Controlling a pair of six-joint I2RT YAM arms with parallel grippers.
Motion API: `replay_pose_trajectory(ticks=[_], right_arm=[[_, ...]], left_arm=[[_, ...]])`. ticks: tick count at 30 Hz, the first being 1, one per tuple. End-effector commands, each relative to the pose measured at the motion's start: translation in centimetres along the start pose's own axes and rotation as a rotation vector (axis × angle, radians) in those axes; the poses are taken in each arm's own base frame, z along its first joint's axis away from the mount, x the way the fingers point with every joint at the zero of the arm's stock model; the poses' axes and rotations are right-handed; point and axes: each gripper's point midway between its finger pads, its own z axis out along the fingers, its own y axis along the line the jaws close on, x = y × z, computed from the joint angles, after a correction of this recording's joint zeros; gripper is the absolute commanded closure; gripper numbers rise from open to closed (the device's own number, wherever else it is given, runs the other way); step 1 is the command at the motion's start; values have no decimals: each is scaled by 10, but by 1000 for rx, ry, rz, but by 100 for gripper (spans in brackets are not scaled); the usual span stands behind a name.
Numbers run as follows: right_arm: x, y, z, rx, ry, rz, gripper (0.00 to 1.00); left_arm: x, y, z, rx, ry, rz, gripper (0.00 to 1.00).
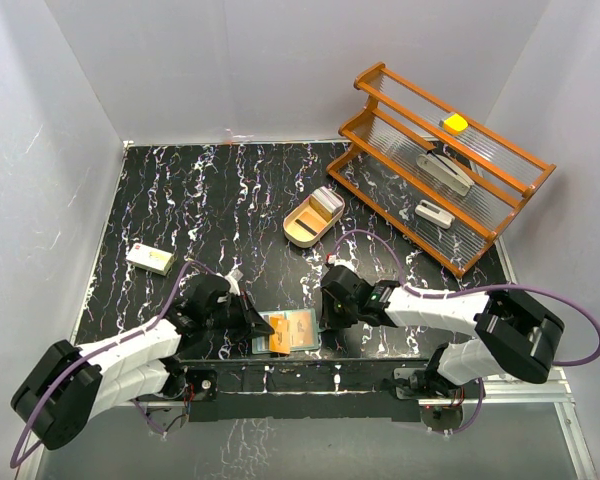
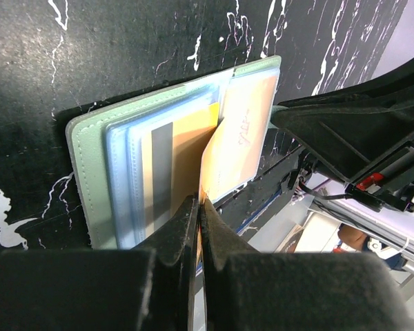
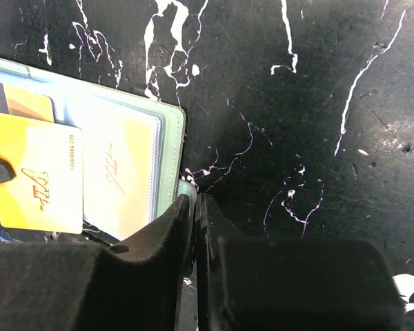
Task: Put the credit cards into the card holder
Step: Insert the credit card into the card holder.
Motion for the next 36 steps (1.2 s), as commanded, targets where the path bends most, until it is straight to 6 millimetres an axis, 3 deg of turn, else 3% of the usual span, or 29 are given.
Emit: replay_pose_trajectory(ticks=[1, 17, 36], right_arm=[[5, -2, 0, 2, -5, 2, 92], [4, -2, 0, 12, -6, -8, 93], [5, -3, -1, 15, -5, -13, 95]], left_arm=[[-3, -7, -1, 6, 9, 40, 100], [-5, -16, -8, 24, -3, 47, 100], [-4, -12, -9, -10, 16, 75, 100]])
